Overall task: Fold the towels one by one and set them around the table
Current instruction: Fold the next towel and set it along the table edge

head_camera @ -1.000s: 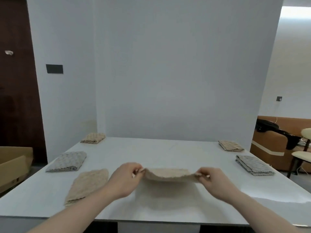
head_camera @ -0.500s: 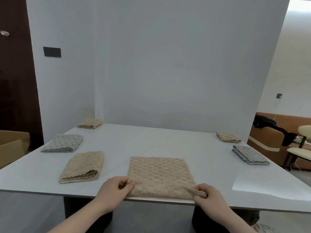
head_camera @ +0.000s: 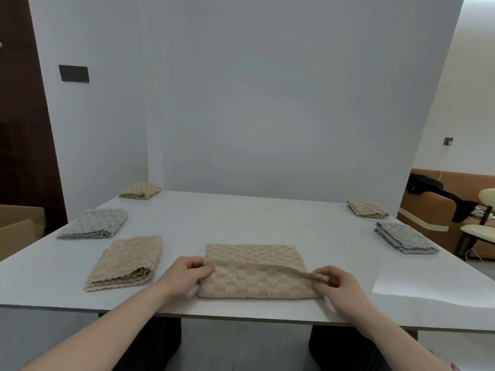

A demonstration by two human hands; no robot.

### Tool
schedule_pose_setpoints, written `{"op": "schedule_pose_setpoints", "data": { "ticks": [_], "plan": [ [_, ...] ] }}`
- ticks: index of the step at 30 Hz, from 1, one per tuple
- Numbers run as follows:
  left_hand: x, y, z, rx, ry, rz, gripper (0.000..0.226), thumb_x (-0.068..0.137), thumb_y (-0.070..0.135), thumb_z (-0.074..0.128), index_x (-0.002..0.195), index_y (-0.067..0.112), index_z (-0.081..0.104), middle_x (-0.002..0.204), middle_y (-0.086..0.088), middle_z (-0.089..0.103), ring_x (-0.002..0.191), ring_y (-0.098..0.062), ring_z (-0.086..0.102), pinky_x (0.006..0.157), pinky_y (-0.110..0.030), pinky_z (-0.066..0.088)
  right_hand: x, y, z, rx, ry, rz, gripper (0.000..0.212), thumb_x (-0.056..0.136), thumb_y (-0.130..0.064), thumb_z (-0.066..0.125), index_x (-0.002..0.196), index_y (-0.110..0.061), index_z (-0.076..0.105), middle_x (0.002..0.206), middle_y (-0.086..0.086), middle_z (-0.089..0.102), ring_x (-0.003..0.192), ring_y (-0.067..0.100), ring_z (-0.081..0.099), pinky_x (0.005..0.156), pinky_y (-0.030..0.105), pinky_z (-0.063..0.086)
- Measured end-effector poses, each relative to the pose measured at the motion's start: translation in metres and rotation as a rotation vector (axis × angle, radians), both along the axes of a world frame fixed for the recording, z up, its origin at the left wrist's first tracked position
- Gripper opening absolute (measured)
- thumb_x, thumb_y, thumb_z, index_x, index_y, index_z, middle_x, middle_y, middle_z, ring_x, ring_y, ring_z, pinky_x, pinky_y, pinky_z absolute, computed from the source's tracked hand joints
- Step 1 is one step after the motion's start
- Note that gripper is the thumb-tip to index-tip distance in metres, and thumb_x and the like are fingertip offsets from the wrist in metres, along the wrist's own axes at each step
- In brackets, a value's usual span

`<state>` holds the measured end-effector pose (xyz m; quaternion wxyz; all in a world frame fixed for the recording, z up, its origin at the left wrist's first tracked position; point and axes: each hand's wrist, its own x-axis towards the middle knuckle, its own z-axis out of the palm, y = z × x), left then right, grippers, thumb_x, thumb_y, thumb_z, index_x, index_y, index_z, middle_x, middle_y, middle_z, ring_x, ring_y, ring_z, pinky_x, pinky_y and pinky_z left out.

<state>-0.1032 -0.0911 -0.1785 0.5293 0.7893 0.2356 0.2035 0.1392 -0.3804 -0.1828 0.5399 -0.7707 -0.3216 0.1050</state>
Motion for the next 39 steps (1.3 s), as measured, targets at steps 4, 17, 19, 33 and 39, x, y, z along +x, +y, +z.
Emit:
{"op": "schedule_pose_setpoints", "data": {
  "ticks": [4, 17, 19, 33, 39],
  "plan": [
    [0.017, 0.009, -0.008, -0.093, -0.195, 0.162, 0.036, 0.097, 0.019, 0.065, 0.072, -0.005, 0.055, 0.068, -0.01, 0.053, 0.065, -0.022, 0.051, 0.064, -0.034, 0.037, 0.014, 0.022, -0.003, 0.178, 0.005, -0.1, 0.009, 0.091, -0.005, 0.073, 0.092, -0.013, 0.074, 0.081, 0.002, 0.078, 0.072, 0.015, 0.069, 0.073, 0.029, 0.052],
    [0.08, 0.04, -0.015, 0.156, -0.147, 0.41, 0.03, 0.096, 0.03, 0.067, 0.067, 0.025, 0.066, 0.06, 0.014, 0.061, 0.055, -0.007, 0.052, 0.063, -0.029, 0.04, 0.069, 0.107, 0.006, 0.12, -0.149, -0.301, 0.01, 0.09, -0.032, 0.073, 0.098, -0.026, 0.07, 0.091, -0.006, 0.073, 0.084, 0.015, 0.07, 0.082, 0.035, 0.056],
    [0.085, 0.045, -0.017, 0.178, -0.112, 0.436, 0.024, 0.095, 0.035, 0.067, 0.073, 0.026, 0.069, 0.07, 0.012, 0.066, 0.063, -0.01, 0.057, 0.067, -0.029, 0.042, 0.072, 0.113, 0.001, 0.121, -0.147, -0.31, 0.011, 0.09, -0.031, 0.073, 0.1, -0.025, 0.071, 0.091, -0.005, 0.074, 0.086, 0.016, 0.071, 0.084, 0.036, 0.057],
    [0.087, 0.036, -0.014, 0.311, -0.015, 0.587, 0.016, 0.096, 0.045, 0.06, 0.089, 0.033, 0.067, 0.09, 0.017, 0.07, 0.079, -0.006, 0.064, 0.072, -0.03, 0.046, 0.066, 0.112, -0.015, 0.123, -0.176, -0.327, 0.014, 0.097, -0.025, 0.067, 0.11, -0.023, 0.07, 0.092, -0.005, 0.073, 0.081, 0.005, 0.068, 0.081, 0.035, 0.055],
    [0.088, 0.035, -0.016, 0.419, 0.118, 0.555, 0.03, 0.094, 0.042, 0.053, 0.122, 0.037, 0.062, 0.119, 0.019, 0.068, 0.109, -0.012, 0.063, 0.099, -0.038, 0.048, 0.064, 0.112, -0.014, -0.028, -0.215, -0.333, 0.032, 0.096, -0.022, 0.062, 0.128, -0.02, 0.062, 0.109, -0.001, 0.073, 0.091, 0.018, 0.067, 0.09, 0.033, 0.05]
  ]
}}
